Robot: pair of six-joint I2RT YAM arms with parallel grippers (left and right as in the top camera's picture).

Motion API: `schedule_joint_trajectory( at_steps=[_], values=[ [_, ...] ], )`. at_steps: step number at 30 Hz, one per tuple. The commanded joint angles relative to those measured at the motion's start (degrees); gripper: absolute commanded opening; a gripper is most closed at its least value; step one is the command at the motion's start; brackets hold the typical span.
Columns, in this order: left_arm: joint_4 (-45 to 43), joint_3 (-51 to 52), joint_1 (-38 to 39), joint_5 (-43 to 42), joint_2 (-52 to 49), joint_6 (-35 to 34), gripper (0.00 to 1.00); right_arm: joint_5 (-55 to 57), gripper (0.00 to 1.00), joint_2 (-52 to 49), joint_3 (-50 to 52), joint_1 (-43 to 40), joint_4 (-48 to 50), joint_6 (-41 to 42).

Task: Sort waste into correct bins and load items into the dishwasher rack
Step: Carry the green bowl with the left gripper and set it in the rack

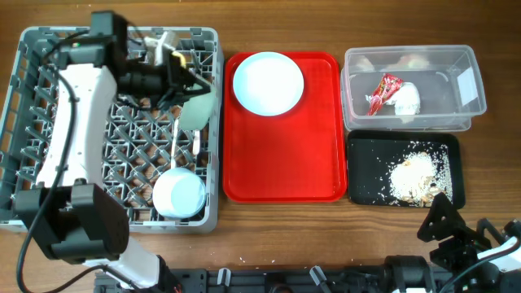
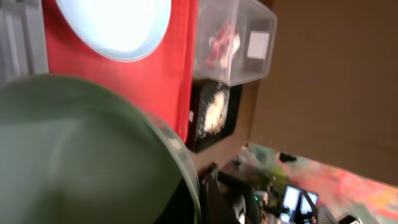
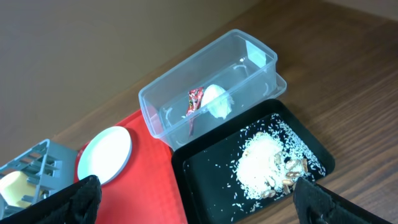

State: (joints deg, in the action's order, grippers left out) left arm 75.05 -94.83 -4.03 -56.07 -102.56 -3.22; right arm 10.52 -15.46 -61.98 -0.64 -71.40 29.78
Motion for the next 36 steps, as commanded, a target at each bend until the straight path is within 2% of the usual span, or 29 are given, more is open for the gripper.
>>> schedule_joint_trajectory(
  at_steps=[1,6,9,13,18,26,31,34,36],
  values=[
    [3.43,0.11,-3.58,-4.61,-0.37,9.7,0.04,0.57,1.0,0.26,0.22,-0.2,0.11,0.39],
    [4.09,0.11,-4.81,-5.01,-0.44,10.6,0.04,0.55,1.0,0.26,0.22,-0.2,0.11,0.42],
    [4.35,0.13,-4.72,-6.95,-0.44,15.13,0.04,0.57,1.0,0.26,0.22,-0.2,0.11,0.39],
    [3.56,2.95,-4.7,-8.7,-0.44,15.02,0.04,0.55,1.0,0.26,0.22,-0.2,0.13,0.39],
    [-6.38,13.77,-5.25,-14.01,-1.55,13.57,0.04,0.55,1.0,0.26,0.22,-0.2,0.11,0.42],
    [-8.44,15.04,-10.69,-13.64,-6.05,12.9,0.06,0.55,1.0,0.26,0.22,-0.2,0.11,0.39],
    [-8.46,15.13,-11.82,-9.05,-6.23,12.9,0.06,0.55,1.0,0.26,0.22,-0.2,0.11,0.39],
    [-8.46,15.13,-12.44,-8.5,-6.23,12.87,0.14,0.55,1.0,0.26,0.22,-0.2,0.11,0.39],
    [-8.44,15.13,-13.44,-8.48,-6.23,12.87,0.15,0.55,1.0,0.26,0.22,-0.2,0.11,0.39]
  ],
)
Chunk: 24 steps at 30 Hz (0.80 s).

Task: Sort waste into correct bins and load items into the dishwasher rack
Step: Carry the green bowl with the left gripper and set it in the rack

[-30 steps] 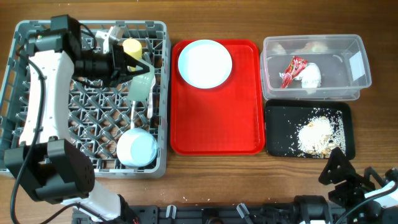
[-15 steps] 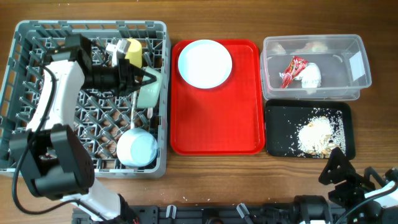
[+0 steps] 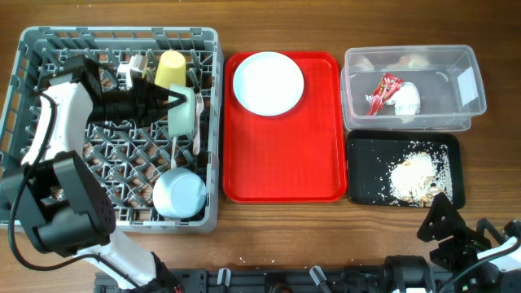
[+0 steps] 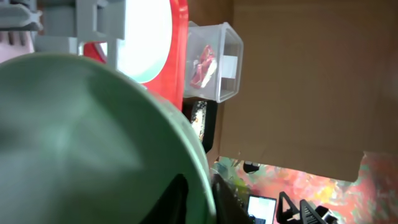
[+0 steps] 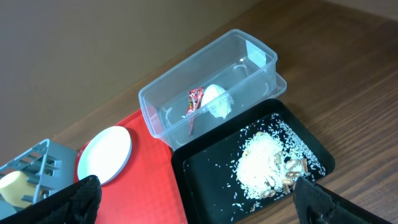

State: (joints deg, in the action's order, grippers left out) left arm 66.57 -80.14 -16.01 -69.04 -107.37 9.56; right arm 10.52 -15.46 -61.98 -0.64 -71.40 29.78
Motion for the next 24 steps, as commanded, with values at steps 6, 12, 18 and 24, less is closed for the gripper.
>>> schedule_joint_trajectory(
  at_steps=[6,12,18,24],
  values=[
    [0.68,0.44,-5.46,8.68,-1.42,0.11,0.37,0.55,1.0,0.26,0.22,-0.2,0.11,0.39],
    [0.7,0.31,-10.64,12.07,-1.4,-5.97,0.75,0.55,1.0,0.26,0.22,-0.2,0.11,0.39],
    [4.76,-4.87,-16.61,11.89,0.98,-10.56,1.0,0.55,1.0,0.26,0.22,-0.2,0.11,0.39],
    [7.85,-5.88,-10.99,12.35,12.68,-9.77,1.0,0.55,1.0,0.26,0.22,-0.2,0.11,0.39]
  ],
)
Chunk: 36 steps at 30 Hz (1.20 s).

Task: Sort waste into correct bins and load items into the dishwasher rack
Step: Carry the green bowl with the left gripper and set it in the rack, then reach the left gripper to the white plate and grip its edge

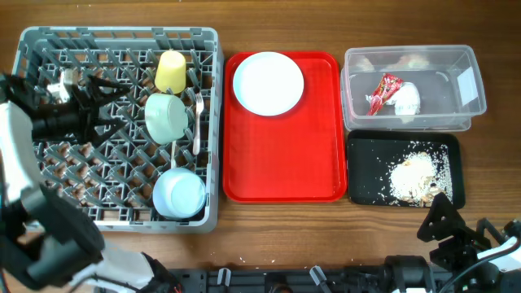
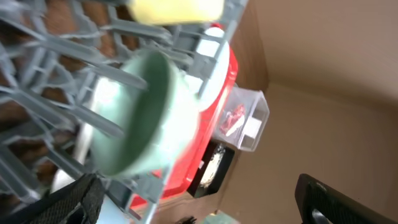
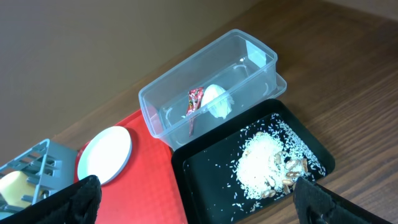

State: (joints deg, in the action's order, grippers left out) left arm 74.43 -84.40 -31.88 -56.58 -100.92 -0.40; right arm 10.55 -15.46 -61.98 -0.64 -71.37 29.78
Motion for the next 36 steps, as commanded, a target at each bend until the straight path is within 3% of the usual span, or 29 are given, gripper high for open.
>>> schedule_joint_trajectory(
  at_steps=[1,2,4,5,6,10,12,15,24,28,30,33,36],
  values=[
    [-0.61,-1.62,7.08,-0.11,6.99,0.2,1.0,0.52,1.0,0.26,0.22,-0.2,0.09,0.39],
    [-1.33,-1.6,9.64,-0.11,7.19,0.17,1.0,0.52,1.0,0.24,0.22,-0.2,0.09,0.42],
    [-3.78,-1.11,17.29,0.83,7.04,0.13,0.28,0.52,1.0,0.26,0.22,-0.2,0.09,0.39],
    [-4.85,-0.87,20.24,2.54,7.02,0.11,0.1,0.52,1.0,0.26,0.22,-0.2,0.09,0.42],
    [-5.97,-0.72,23.65,6.01,6.73,-0.11,0.04,0.52,1.0,0.26,0.22,-0.2,0.09,0.39],
    [-7.69,-0.68,36.89,30.27,4.31,-10.97,0.04,0.55,1.0,0.26,0.22,-0.2,0.09,0.39],
    [-8.48,-0.68,43.45,49.9,2.89,-20.68,0.04,0.52,1.0,0.26,0.22,-0.2,0.09,0.39],
    [-8.22,-0.68,45.18,59.74,2.75,-25.73,0.04,0.55,1.0,0.26,0.22,-0.2,0.09,0.39],
    [-9.51,-0.57,37.9,65.37,-1.14,-25.83,0.04,0.52,1.0,0.26,0.22,-0.2,0.09,0.42],
    [-5.51,-0.79,29.46,67.49,-0.76,-33.88,0.06,0.52,1.0,0.26,0.22,-0.2,0.09,0.39],
    [-4.66,-0.79,26.69,65.18,0.76,-34.6,0.09,0.52,1.0,0.26,0.22,-0.2,0.09,0.39],
    [-5.62,-0.79,27.45,63.56,5.86,-34.58,0.14,0.52,1.0,0.26,0.22,-0.2,0.09,0.39],
    [-12.09,-0.79,34.6,55.58,12.44,-30.36,0.2,0.52,1.0,0.26,0.22,-0.2,0.09,0.42]
  ],
)
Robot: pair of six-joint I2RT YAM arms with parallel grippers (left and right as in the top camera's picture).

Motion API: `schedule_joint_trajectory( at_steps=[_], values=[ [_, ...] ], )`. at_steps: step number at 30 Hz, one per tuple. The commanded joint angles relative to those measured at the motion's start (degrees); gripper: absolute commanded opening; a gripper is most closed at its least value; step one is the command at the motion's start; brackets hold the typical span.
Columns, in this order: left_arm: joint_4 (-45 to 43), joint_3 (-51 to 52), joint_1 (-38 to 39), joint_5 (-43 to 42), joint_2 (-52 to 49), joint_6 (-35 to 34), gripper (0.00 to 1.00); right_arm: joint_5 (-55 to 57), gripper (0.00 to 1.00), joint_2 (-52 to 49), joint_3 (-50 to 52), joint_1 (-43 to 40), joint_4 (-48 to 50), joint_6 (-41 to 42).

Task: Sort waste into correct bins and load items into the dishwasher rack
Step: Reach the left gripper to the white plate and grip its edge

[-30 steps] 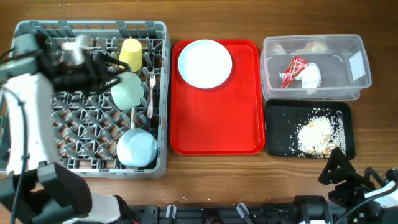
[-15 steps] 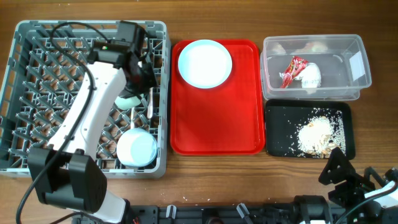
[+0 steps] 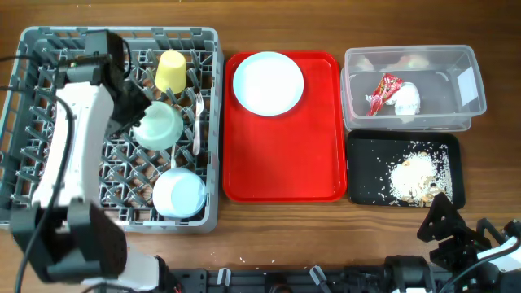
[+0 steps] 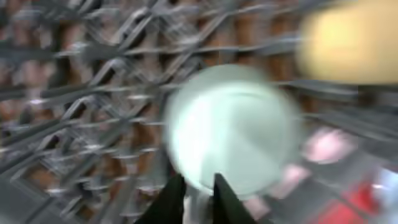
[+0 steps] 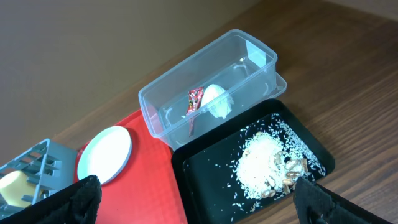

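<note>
A pale green bowl (image 3: 159,126) lies in the grey dishwasher rack (image 3: 41,49), just below a yellow cup (image 3: 171,72). My left gripper (image 3: 134,110) is at the bowl's upper-left rim. The left wrist view is blurred: the green bowl (image 4: 230,130) fills its middle, and my left gripper (image 4: 198,199) has its fingers close together at the bowl's near edge, seemingly shut on the rim. A white plate (image 3: 268,83) sits on the red tray (image 3: 285,163). My right gripper (image 5: 199,190) is open and holds nothing, parked at the table's front right (image 3: 456,232).
A light blue bowl (image 3: 179,193) and a fork (image 3: 196,122) are also in the rack. The clear bin (image 3: 354,81) holds a red wrapper (image 3: 383,91) and white waste. The black tray (image 3: 370,171) holds rice and scraps.
My left gripper was wide open at the rack's left side, away from the green bowl. Now it is at the bowl's rim with its fingers close together. The bowl sits slightly lower.
My left gripper held the green bowl over the rack's right edge. It then held the bowl lower, beside the yellow cup. Then the bowl lay in the rack and the gripper stood open at the left. Now it is back at the bowl. The right arm stayed still.
</note>
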State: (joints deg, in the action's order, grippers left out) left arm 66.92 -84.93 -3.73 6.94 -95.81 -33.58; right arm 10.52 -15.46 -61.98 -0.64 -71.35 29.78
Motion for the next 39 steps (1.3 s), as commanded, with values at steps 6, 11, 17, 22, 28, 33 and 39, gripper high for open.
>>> schedule_joint_trajectory(
  at_steps=[6,11,17,22,28,33,39],
  values=[
    [-22.69,-0.26,28.09,-8.72,7.37,4.85,0.45,0.55,1.0,0.26,0.22,-0.2,0.07,0.39],
    [-35.26,-0.26,38.14,-3.63,-3.41,4.87,0.54,0.55,0.99,0.26,0.22,-0.2,0.07,0.42],
    [-50.95,-0.26,40.94,-1.57,-19.47,4.9,0.59,0.55,1.0,0.26,0.22,-0.2,0.07,0.39],
    [-58.71,-0.26,40.85,2.14,-28.96,4.85,0.57,0.55,1.0,0.26,0.22,-0.2,0.07,0.39],
    [-52.57,-0.26,42.12,2.1,-31.78,4.87,0.45,0.55,1.0,0.26,0.22,-0.2,0.07,0.42],
    [-38.05,-0.26,43.58,-0.7,-30.62,4.83,0.38,0.55,1.0,0.26,0.22,-0.2,0.07,0.42],
    [-26.86,-0.26,47.5,-2.58,-27.34,4.87,0.32,0.55,1.0,0.26,0.22,-0.2,0.07,0.39]
  ],
)
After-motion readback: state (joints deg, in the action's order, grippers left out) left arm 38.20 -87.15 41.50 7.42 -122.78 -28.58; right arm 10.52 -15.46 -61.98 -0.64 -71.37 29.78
